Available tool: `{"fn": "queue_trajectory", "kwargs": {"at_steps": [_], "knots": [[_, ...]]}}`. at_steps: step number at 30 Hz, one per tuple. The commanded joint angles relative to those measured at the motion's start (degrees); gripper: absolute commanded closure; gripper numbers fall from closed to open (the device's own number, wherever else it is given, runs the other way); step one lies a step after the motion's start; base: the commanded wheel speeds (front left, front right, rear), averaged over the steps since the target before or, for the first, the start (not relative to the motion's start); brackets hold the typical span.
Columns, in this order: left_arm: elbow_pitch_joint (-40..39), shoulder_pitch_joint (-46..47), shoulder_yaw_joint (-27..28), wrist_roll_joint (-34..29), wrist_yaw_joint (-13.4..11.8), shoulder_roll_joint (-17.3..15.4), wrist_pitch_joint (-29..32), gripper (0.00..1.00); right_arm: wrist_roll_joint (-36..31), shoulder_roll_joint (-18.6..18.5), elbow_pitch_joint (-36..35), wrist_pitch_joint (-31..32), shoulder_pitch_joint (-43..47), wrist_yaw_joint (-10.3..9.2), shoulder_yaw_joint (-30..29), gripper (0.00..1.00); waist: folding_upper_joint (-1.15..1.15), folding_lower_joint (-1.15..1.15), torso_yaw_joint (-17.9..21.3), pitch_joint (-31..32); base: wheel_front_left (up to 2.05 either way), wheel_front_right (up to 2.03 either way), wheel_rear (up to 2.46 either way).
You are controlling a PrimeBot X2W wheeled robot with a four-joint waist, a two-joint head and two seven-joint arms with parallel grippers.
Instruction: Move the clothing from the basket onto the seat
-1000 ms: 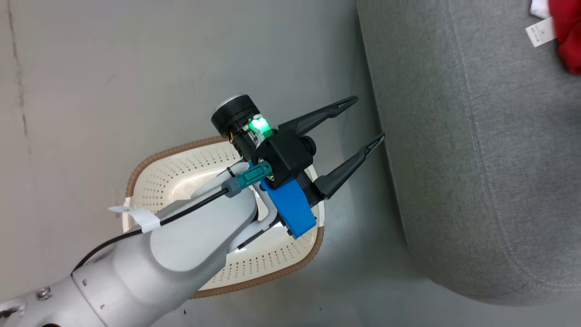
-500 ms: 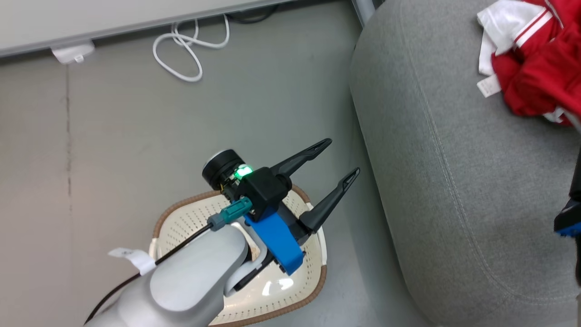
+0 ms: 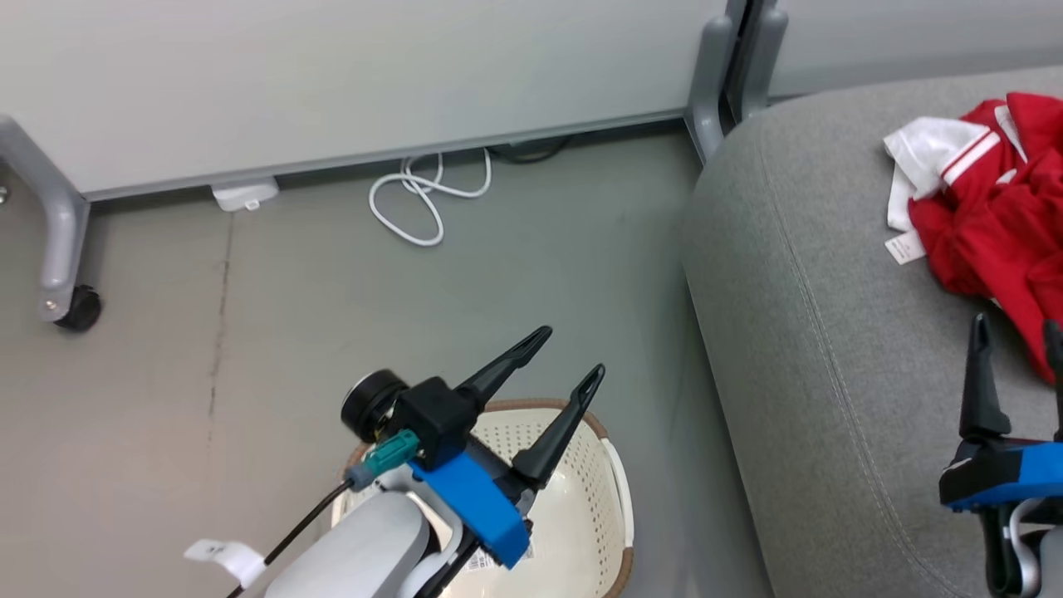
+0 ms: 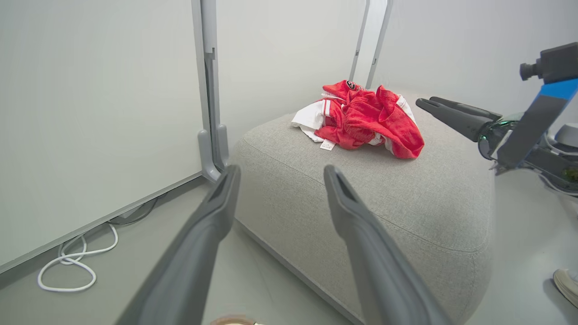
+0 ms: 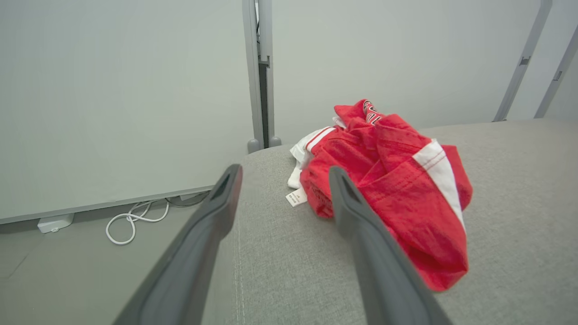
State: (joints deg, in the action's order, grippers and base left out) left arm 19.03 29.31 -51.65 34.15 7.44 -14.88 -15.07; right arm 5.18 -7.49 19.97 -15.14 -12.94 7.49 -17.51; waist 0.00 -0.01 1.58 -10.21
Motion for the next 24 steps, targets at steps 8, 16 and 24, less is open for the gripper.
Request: {"fn": "queue_trajectory", "kwargs": {"at_steps": [8, 16, 24], "knots": [[-0.6, -9.0, 8.7, -2.9, 0.0, -1.0, -0.1, 0.00, 0.5, 2.4, -5.0, 0.0, 5.7, 0.01, 6.5, 0.00, 0.00, 0.01, -2.9, 5.0, 0.00, 0.00, 0.00], [-2.6, -16.0, 19.9, -8.2, -0.4, 0.0, -0.2, 0.00, 1.1, 3.5, -7.2, 0.0, 8.8, 0.01, 11.9, 0.00, 0.00, 0.01, -5.6, 8.3, 0.00, 0.00, 0.00], [-4.7, -21.6, 29.5, -13.8, -1.2, 1.8, -0.1, 0.00, 1.6, 4.3, -9.3, 0.0, 11.3, 0.01, 15.4, 0.00, 0.00, 0.01, -7.0, 10.8, 0.00, 0.00, 0.00]]}}
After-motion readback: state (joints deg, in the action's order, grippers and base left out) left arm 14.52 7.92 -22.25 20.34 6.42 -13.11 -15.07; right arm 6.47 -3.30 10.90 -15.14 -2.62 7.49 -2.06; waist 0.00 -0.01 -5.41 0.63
